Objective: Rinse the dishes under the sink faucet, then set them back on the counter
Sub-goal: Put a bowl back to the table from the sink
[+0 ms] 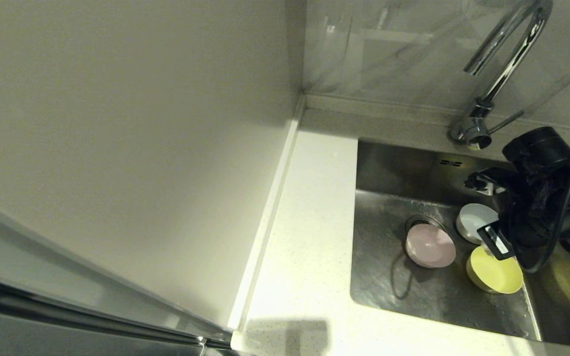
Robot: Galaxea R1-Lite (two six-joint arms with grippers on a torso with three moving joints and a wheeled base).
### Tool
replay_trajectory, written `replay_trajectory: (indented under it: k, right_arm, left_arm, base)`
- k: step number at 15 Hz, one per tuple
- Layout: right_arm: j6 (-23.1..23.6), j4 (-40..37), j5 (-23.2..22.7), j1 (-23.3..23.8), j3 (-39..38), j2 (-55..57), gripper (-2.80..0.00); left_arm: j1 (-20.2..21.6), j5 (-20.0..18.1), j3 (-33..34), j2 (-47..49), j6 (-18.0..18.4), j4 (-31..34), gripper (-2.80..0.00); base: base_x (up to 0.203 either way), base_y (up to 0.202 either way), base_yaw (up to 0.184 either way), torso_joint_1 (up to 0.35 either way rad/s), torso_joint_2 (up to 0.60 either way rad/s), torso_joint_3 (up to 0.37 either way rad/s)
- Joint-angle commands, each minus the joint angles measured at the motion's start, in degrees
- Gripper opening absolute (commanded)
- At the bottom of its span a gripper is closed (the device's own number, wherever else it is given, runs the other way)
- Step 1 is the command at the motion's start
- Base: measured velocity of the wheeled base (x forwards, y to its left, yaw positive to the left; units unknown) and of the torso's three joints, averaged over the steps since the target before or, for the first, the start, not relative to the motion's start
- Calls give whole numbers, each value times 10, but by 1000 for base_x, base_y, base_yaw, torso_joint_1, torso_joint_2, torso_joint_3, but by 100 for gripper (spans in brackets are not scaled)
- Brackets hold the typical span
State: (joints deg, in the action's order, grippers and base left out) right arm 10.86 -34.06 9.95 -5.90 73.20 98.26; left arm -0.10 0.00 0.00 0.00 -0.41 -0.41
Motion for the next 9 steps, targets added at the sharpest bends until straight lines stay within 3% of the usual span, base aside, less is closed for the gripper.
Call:
replay_trajectory:
  k: [1, 6, 9]
  right_arm:
    - [7, 2, 2, 2, 5, 29, 0]
    - [60, 18, 0, 3, 64, 106, 0]
    - [80, 143, -9, -2, 93, 164, 0]
  left_arm:
    - [0, 0, 2, 0, 0, 0, -280]
    - [0, 0, 2, 0, 0, 0, -280]
    - [0, 0, 2, 0, 0, 0, -280]
  base:
    - [0, 0, 0, 0, 0, 0]
    - [0, 0, 0, 0, 0, 0]
    - [0, 0, 0, 0, 0, 0]
